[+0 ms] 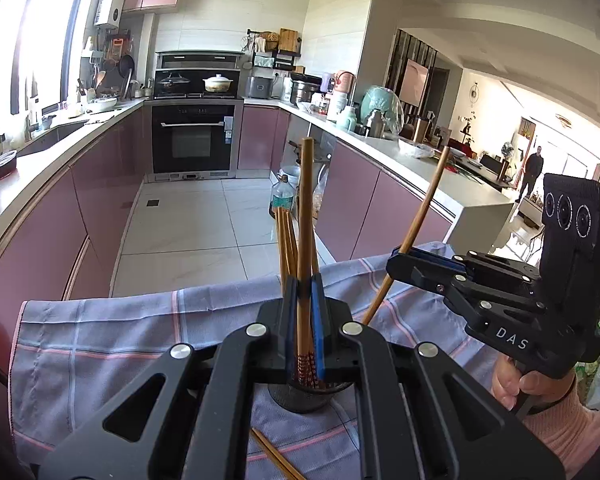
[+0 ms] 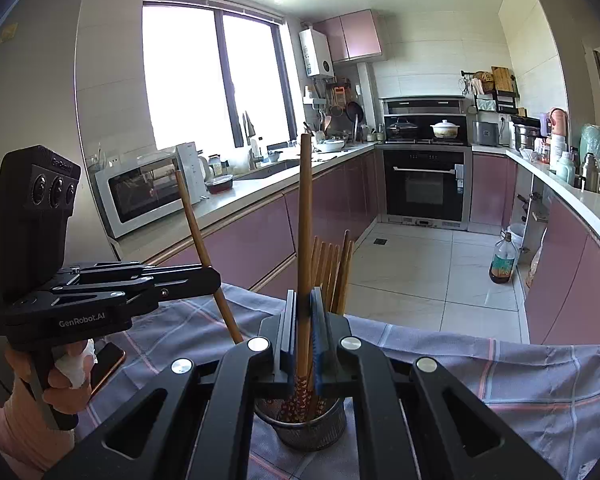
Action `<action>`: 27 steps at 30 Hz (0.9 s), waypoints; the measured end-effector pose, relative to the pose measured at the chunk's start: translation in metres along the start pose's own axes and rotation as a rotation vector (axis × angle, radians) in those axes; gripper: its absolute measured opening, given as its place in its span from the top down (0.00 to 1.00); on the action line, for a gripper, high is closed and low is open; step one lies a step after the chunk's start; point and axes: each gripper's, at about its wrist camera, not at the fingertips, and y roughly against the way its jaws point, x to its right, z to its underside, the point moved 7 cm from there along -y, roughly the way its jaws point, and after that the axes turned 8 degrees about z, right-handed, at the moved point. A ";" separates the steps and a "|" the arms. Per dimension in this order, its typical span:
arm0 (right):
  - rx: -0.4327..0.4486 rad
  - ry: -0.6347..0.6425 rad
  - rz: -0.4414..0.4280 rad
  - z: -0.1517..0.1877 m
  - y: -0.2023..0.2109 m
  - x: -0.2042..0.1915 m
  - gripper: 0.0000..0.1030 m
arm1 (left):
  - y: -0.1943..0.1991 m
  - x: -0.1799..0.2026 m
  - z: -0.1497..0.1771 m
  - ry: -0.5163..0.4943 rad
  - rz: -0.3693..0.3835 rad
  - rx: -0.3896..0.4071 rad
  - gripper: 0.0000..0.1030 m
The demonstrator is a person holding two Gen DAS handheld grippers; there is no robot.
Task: Organize utensils
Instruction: 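Release the left tool's chopstick into the cup while the right tool releases its own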
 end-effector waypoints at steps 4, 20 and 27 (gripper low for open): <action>-0.044 0.013 0.002 0.005 -0.011 -0.003 0.95 | -0.013 -0.002 0.010 -0.020 -0.003 -0.046 0.93; -0.193 0.000 0.039 0.025 -0.050 0.003 0.95 | -0.062 -0.030 0.032 0.012 -0.016 -0.164 0.92; -0.204 -0.013 0.055 0.030 -0.055 0.003 0.93 | -0.074 -0.038 0.040 0.042 -0.018 -0.178 0.92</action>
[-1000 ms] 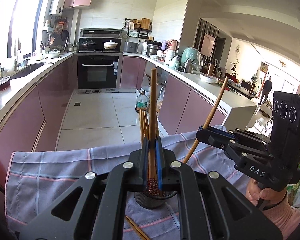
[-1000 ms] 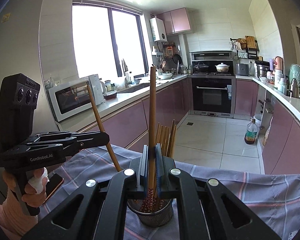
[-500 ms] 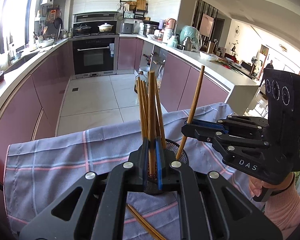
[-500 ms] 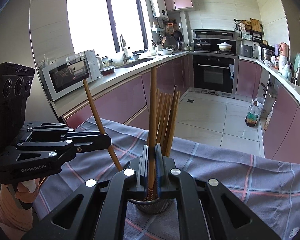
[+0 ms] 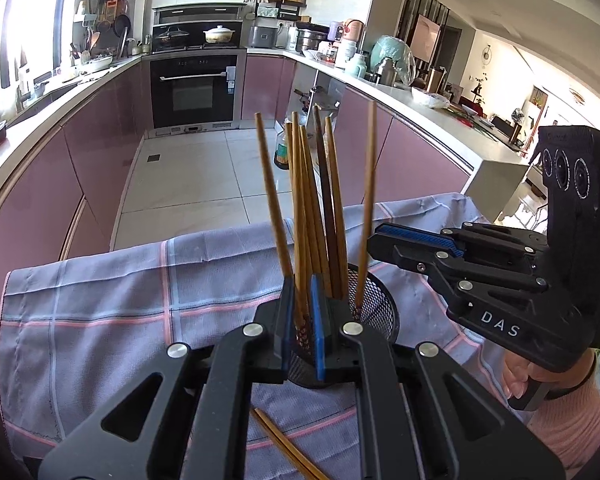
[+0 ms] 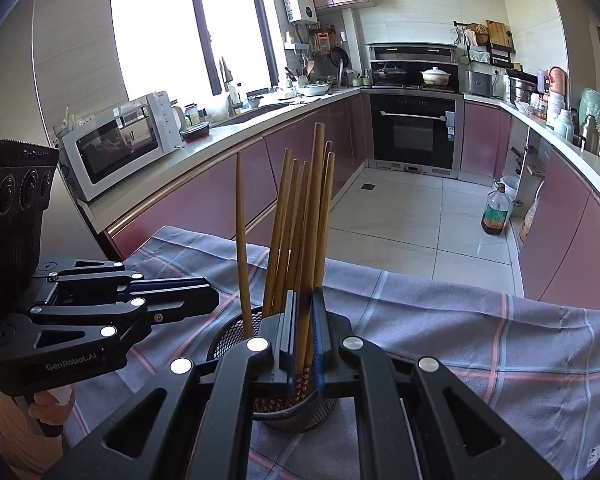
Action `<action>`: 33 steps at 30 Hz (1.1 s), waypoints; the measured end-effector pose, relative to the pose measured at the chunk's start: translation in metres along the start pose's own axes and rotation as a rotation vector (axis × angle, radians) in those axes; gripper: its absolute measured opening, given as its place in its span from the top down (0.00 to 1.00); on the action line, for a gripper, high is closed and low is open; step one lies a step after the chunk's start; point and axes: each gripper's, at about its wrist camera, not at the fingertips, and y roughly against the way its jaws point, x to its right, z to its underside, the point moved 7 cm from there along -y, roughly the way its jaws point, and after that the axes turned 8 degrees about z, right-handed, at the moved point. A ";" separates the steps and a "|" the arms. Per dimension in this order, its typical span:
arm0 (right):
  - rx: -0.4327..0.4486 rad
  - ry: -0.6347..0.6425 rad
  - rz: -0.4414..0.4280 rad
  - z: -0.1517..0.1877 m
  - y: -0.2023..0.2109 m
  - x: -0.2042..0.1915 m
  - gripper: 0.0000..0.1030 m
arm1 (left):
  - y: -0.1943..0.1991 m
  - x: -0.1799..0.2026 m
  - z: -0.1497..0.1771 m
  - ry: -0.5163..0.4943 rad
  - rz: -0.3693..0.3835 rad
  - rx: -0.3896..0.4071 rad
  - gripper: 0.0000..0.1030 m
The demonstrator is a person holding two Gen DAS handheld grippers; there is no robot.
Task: Organize utensils
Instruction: 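Release the left tool's chopstick into the cup while the right tool releases its own, then move both open tools back down to the last two chopsticks on the cloth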
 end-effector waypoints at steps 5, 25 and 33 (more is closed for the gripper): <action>0.006 -0.012 -0.009 0.004 0.004 0.001 0.93 | 0.003 -0.005 0.009 0.030 0.003 0.021 0.87; -0.085 0.127 -0.184 0.087 0.030 -0.069 0.70 | 0.054 -0.039 0.113 0.084 -0.163 0.062 0.57; -0.209 0.138 -0.206 0.130 0.007 -0.092 0.70 | 0.050 -0.041 0.158 0.107 -0.187 0.000 0.56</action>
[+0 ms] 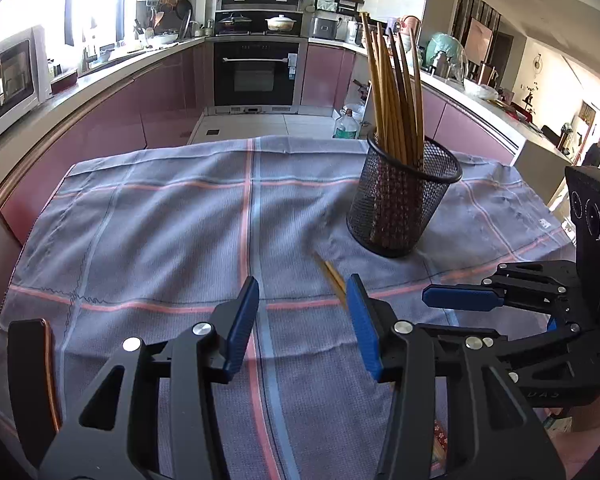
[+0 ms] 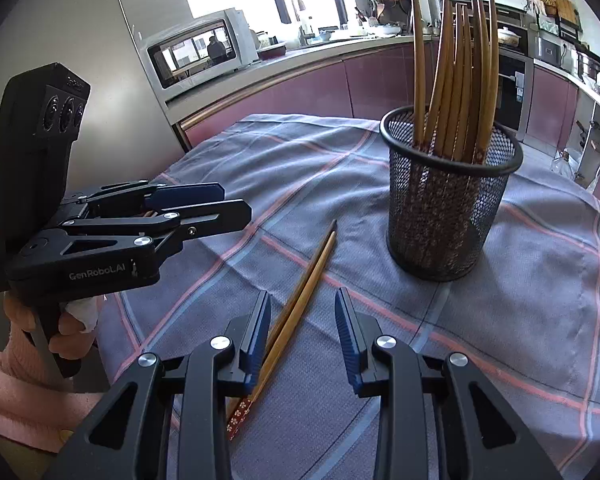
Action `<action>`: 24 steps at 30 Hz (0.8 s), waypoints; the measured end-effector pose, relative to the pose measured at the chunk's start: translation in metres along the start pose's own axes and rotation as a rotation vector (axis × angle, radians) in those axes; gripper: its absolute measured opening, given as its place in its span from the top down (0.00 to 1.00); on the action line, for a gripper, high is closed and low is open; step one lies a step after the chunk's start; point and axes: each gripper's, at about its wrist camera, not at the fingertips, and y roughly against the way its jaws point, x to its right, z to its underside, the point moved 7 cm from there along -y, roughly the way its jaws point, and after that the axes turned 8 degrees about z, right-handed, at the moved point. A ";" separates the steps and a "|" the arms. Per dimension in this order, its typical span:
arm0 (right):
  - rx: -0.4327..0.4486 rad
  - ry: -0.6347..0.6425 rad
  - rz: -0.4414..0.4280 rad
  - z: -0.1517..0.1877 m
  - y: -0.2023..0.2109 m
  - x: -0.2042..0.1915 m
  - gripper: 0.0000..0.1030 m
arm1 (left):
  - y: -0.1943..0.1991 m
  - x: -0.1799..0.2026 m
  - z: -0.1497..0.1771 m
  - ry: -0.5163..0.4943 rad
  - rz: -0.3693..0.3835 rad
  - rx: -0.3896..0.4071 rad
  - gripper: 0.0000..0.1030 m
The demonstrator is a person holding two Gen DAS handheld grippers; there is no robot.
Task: Organize utensils
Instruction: 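Move both open tools back down to the last two chopsticks on the cloth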
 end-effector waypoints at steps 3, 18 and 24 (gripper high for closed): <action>-0.025 0.003 0.004 0.009 -0.006 -0.003 0.70 | -0.003 -0.001 0.007 0.015 0.002 -0.012 0.56; -0.068 0.011 0.031 0.027 -0.017 -0.008 0.70 | -0.011 0.005 0.022 0.022 0.003 -0.047 0.55; -0.070 0.016 0.056 0.028 -0.017 -0.004 0.70 | -0.014 0.008 0.024 0.012 0.001 -0.057 0.54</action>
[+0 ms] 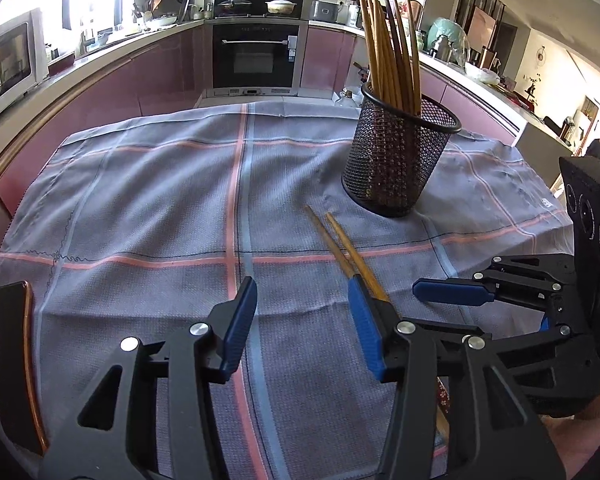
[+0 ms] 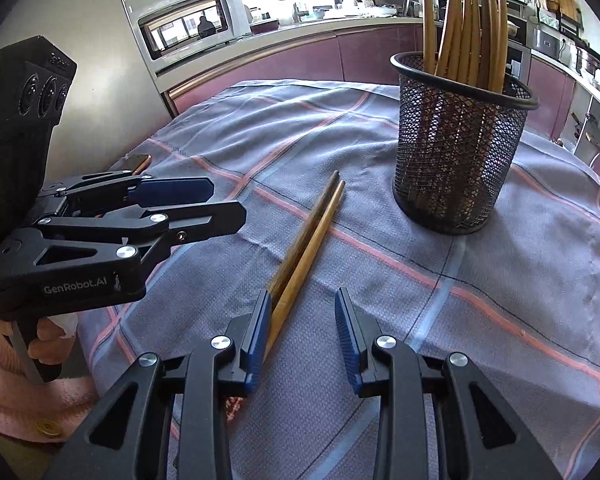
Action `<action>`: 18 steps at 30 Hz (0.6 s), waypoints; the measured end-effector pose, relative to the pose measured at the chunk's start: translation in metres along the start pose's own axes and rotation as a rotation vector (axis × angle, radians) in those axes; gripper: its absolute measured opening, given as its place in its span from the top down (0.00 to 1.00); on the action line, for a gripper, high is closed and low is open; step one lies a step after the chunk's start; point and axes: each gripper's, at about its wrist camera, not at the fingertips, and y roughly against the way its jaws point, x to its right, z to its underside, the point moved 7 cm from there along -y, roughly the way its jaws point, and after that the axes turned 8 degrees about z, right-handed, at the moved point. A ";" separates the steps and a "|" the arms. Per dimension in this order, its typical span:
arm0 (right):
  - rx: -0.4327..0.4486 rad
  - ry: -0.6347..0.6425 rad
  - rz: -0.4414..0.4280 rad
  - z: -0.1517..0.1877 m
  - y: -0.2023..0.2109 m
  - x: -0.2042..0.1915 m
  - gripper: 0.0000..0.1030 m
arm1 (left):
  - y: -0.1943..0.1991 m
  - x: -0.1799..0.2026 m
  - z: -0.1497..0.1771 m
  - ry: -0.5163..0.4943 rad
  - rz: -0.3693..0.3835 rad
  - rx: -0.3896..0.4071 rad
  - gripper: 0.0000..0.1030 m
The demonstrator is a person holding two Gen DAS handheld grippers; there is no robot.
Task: Organize utensils
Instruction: 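Move both open tools back down to the last two chopsticks on the cloth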
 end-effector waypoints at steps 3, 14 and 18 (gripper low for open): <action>-0.003 -0.006 0.000 0.001 0.000 0.002 0.70 | -0.002 0.001 0.002 -0.004 0.002 -0.005 0.54; -0.008 -0.011 0.013 0.003 0.001 0.007 0.73 | -0.011 0.012 0.006 -0.030 0.020 -0.031 0.54; -0.011 -0.014 0.019 0.004 0.002 0.010 0.76 | -0.015 0.016 0.008 -0.038 0.031 -0.042 0.54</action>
